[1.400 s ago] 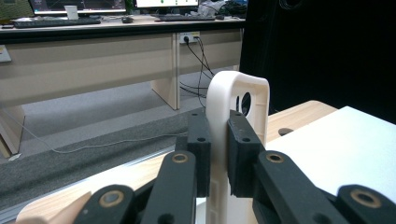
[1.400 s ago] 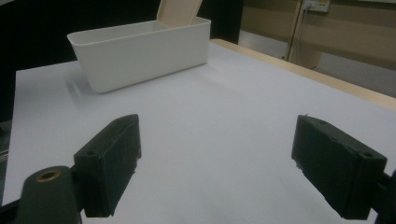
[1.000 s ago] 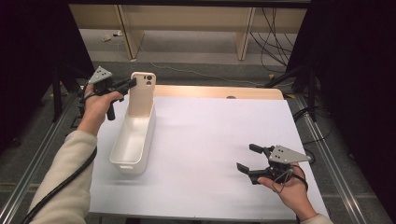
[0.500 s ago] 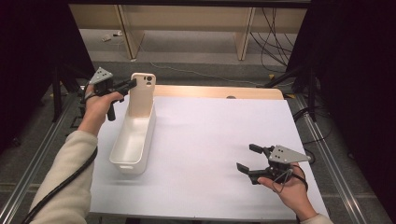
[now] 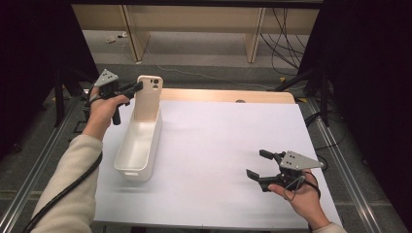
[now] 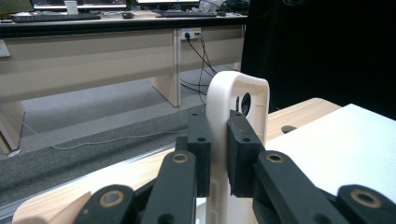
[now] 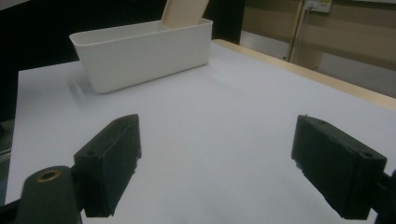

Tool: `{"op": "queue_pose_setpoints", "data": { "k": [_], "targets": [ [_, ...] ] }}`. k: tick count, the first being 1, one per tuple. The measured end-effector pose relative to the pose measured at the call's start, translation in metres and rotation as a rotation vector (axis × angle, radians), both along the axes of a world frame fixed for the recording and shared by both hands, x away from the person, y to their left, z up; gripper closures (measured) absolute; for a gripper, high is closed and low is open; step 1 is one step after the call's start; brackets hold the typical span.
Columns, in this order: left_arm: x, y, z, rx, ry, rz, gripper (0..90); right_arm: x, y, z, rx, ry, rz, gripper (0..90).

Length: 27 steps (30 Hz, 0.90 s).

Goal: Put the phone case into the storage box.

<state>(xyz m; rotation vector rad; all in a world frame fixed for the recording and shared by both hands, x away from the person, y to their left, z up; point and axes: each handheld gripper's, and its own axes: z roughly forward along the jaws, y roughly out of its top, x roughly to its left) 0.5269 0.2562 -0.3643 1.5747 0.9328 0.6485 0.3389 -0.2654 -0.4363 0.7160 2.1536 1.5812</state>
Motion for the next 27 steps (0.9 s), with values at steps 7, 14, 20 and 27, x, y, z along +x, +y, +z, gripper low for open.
{"op": "queue_pose_setpoints", "data": {
  "k": [7,14,20,27],
  "targets": [
    [0.001,0.0,-0.002,0.007,-0.004,-0.001,81.3,0.0,-0.001,0.0,-0.005,0.012,-0.002,17.1],
    [0.014,0.014,0.0,0.195,-0.116,-0.047,81.3,0.0,0.0,-0.001,0.003,0.006,-0.007,17.1],
    [0.016,0.013,-0.003,0.189,-0.108,-0.034,81.3,0.0,0.0,-0.001,0.002,0.005,-0.005,17.1],
    [0.019,0.01,-0.005,0.199,-0.103,-0.029,81.3,0.0,-0.001,0.0,-0.001,0.004,-0.001,17.1]
  ]
}}
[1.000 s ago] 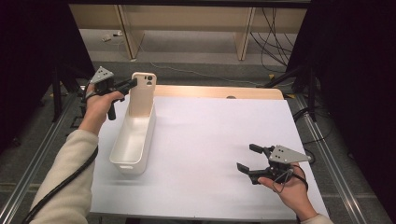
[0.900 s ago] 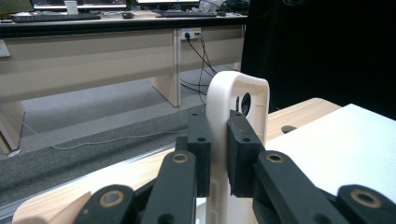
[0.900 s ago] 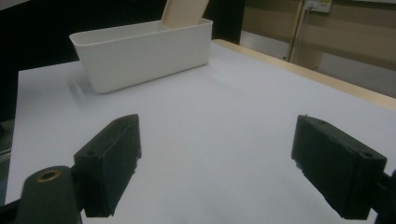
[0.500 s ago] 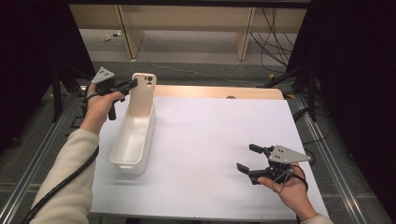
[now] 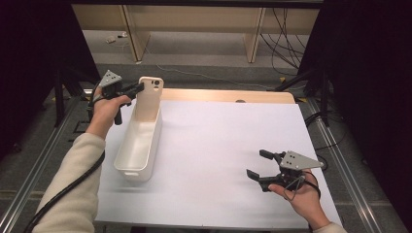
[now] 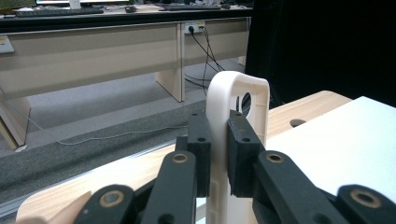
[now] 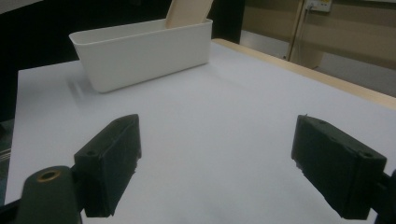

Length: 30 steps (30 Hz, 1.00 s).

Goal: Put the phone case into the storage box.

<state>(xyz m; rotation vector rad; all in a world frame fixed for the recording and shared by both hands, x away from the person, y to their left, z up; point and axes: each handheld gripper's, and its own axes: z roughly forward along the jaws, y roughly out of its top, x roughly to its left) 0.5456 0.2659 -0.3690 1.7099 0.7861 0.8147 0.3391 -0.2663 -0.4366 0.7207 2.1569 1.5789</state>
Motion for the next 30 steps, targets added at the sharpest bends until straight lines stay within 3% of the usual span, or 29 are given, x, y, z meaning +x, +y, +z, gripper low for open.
{"op": "queue_pose_setpoints", "data": {
  "k": [4,7,10,25,26,27,30],
  "targets": [
    [0.002,0.0,-0.001,0.004,0.002,0.0,81.3,0.0,0.0,0.0,0.0,-0.002,0.0,17.1],
    [0.006,0.002,-0.001,0.036,-0.015,-0.042,81.3,0.0,0.0,0.0,0.001,-0.001,0.0,17.1],
    [0.006,0.001,-0.002,0.03,-0.01,-0.024,81.3,0.0,0.0,0.0,0.002,-0.002,0.0,17.1],
    [0.009,0.002,-0.005,0.03,-0.013,-0.028,81.3,-0.001,0.0,0.0,-0.004,0.01,0.005,17.1],
    [0.014,0.008,-0.002,0.125,-0.046,-0.097,81.3,-0.001,0.0,0.0,-0.008,0.012,0.005,17.1],
    [0.015,0.01,-0.001,0.161,-0.057,-0.101,81.3,-0.001,0.0,0.0,-0.008,0.013,0.005,17.1],
    [0.016,0.011,-0.001,0.17,-0.061,-0.1,81.3,-0.001,0.0,0.0,-0.008,0.012,0.005,17.1]
  ]
}}
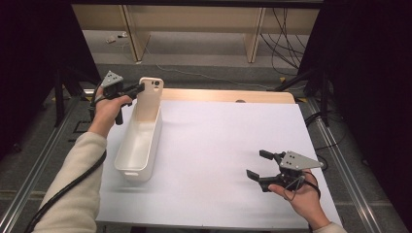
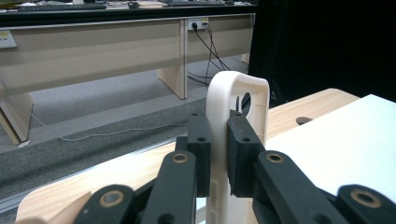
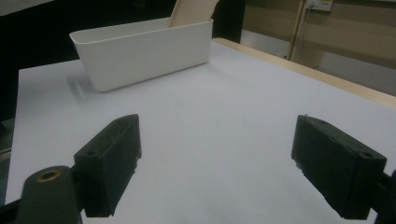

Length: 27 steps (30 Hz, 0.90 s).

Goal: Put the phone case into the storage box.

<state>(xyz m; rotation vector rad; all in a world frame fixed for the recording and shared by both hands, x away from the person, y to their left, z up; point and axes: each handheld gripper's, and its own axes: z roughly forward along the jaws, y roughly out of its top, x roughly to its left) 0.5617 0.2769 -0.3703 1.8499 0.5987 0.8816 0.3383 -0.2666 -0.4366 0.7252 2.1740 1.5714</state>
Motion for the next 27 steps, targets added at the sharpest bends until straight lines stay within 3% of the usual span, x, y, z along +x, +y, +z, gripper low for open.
{"op": "queue_pose_setpoints", "data": {
  "k": [14,18,19,22,25,27],
  "targets": [
    [0.0049,0.0051,-0.0025,0.068,-0.021,0.007,81.2,-0.0006,-0.0009,0.0004,-0.015,0.009,-0.002,17.1],
    [0.0054,0.0053,-0.0035,0.063,-0.02,0.016,81.2,-0.0004,-0.001,0.0001,-0.022,0.009,-0.004,17.1],
    [0.0057,0.0054,-0.0037,0.068,-0.022,0.017,81.2,0.0007,0.0006,-0.0013,0.0,-0.003,0.001,17.1],
    [0.006,0.0053,-0.0044,0.07,-0.023,0.019,81.2,0.0009,0.0004,-0.0013,0.002,-0.002,0.002,17.1],
    [0.0061,0.0056,-0.0049,0.073,-0.024,0.021,81.2,-0.0005,0.0007,-0.0011,0.003,0.02,-0.002,17.1],
    [0.0059,0.0058,-0.0056,0.071,-0.023,0.022,81.2,0.001,0.0002,-0.0014,0.002,-0.002,0.005,17.1]
  ]
}}
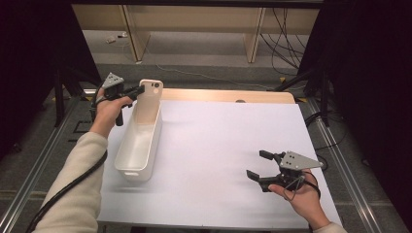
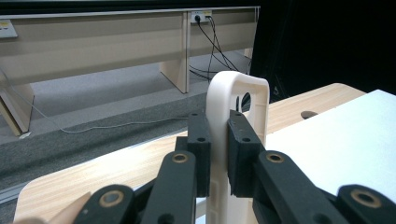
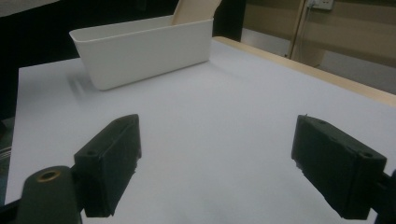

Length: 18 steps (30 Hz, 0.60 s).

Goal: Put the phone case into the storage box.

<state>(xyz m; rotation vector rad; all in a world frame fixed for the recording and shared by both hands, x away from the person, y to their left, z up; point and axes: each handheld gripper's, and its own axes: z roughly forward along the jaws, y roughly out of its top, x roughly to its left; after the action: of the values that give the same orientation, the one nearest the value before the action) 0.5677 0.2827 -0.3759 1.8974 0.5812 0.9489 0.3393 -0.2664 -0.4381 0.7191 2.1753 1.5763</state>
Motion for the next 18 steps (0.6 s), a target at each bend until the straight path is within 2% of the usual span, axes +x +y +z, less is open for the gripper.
{"op": "queue_pose_setpoints", "data": {
  "k": [6,7,18],
  "targets": [
    [0.0,0.001,-0.002,-0.002,0.004,0.002,81.2,0.0,0.0,0.0,-0.007,0.004,-0.001,17.1],
    [-0.017,-0.021,-0.017,-0.381,0.19,0.131,81.2,0.0,0.0,0.0,-0.007,0.003,-0.001,17.1],
    [-0.016,-0.019,-0.022,-0.377,0.197,0.136,81.1,0.0,0.0,0.0,-0.008,0.002,0.0,17.1]
  ]
}}
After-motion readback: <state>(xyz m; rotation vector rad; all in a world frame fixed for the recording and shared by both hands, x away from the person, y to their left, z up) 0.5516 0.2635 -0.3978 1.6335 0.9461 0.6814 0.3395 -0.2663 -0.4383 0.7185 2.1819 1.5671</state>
